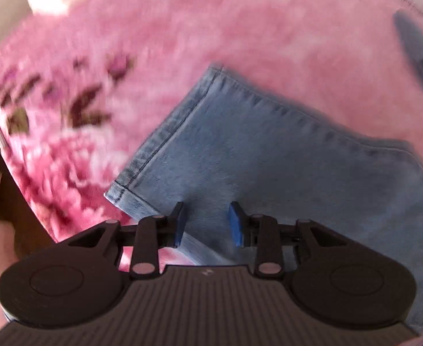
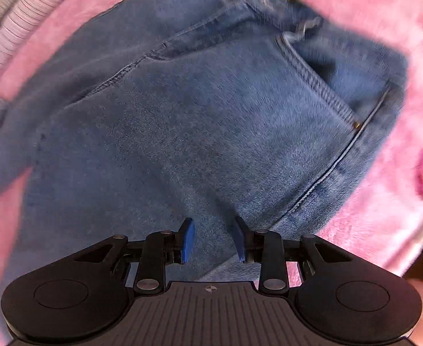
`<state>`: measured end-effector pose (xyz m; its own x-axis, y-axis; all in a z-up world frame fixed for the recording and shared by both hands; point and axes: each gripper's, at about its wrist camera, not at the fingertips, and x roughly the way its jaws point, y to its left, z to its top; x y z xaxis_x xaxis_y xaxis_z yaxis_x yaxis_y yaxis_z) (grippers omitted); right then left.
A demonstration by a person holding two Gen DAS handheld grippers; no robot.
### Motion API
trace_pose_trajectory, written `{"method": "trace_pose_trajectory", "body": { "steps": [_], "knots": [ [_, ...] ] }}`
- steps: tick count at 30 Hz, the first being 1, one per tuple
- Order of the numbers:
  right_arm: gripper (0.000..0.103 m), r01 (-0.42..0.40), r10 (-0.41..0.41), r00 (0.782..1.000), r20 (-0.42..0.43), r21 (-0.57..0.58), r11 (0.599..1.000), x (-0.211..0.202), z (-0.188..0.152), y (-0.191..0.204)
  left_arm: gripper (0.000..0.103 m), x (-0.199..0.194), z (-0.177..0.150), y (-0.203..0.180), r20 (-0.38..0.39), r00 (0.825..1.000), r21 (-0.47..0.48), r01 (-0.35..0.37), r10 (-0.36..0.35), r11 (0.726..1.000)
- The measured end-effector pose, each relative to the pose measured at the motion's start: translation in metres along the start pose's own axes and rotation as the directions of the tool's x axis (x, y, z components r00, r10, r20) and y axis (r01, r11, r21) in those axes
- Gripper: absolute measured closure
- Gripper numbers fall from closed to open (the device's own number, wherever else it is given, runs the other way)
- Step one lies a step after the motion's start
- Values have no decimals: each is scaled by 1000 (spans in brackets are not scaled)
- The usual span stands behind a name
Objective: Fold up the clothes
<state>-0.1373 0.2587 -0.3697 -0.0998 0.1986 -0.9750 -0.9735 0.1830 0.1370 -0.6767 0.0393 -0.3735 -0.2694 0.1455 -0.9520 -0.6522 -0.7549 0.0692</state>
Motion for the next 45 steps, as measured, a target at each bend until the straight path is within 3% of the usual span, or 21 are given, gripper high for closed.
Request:
{"method": "trace_pose_trajectory", "body": {
  "steps": [2, 4, 6, 11, 15, 21, 25, 28, 35, 36, 37, 38, 39, 41, 42, 44, 45],
  "knots": [
    [70, 3, -2, 1000, 19, -34, 999, -10, -2, 33, 80, -11, 22, -5, 25, 998, 35, 64, -65, 997],
    [70, -97, 100, 992, 75, -45, 994, -21, -3, 67, 80, -18, 45, -18, 39, 994, 79, 100, -103, 992],
    [70, -202, 206, 975, 78, -54, 978, -20, -2, 108, 80, -20, 67, -32, 44, 989, 119, 134, -140, 984],
    [70, -356, 357, 934, -2, -37, 934, 13, 3, 188, 80, -10, 118, -74, 29, 973, 193, 221, -231, 956],
    [70, -436, 436, 900, 4, 11, 900, 31, 33, 220, 80, -2, 148, -112, 28, 954, 242, 284, -299, 928],
    [70, -580, 584, 812, 5, 118, 806, 68, 103, 258, 80, 20, 180, -164, 20, 947, 272, 303, -321, 913],
    [70, -618, 624, 781, -20, 122, 777, 96, 133, 291, 80, 36, 201, -181, 30, 950, 260, 293, -311, 920],
    [70, -660, 670, 742, -24, 155, 735, 116, 144, 310, 80, 45, 213, -185, 34, 952, 239, 286, -303, 928],
    [70, -638, 654, 757, 0, 216, 739, 148, 155, 339, 80, 59, 234, -169, 37, 959, 203, 268, -280, 942],
    [87, -633, 646, 763, 3, 202, 747, 150, 156, 345, 80, 62, 236, -165, 34, 961, 192, 264, -276, 945],
    [101, -627, 633, 774, 15, 158, 763, 147, 155, 353, 80, 62, 238, -160, 37, 961, 181, 262, -272, 948],
    [102, -618, 620, 784, 27, 112, 778, 144, 155, 362, 80, 63, 240, -155, 40, 962, 170, 259, -269, 951],
    [102, -607, 606, 794, 58, -4, 795, 130, 151, 378, 80, 64, 242, -150, 43, 963, 158, 257, -266, 954],
    [102, -580, 620, 779, 98, -264, 771, 97, 132, 413, 80, 62, 245, -138, 56, 964, 144, 250, -260, 957],
    [102, -562, 642, 760, 98, -395, 726, 78, 116, 435, 80, 61, 246, -132, 61, 965, 130, 247, -256, 960],
    [102, -574, 715, 699, 19, -581, 576, 49, 80, 472, 80, 57, 247, -118, 74, 965, 95, 242, -250, 966],
    [101, -597, 736, 674, -61, -632, 494, 38, 58, 490, 80, 55, 246, -110, 82, 967, 73, 237, -243, 969]
  ]
}}
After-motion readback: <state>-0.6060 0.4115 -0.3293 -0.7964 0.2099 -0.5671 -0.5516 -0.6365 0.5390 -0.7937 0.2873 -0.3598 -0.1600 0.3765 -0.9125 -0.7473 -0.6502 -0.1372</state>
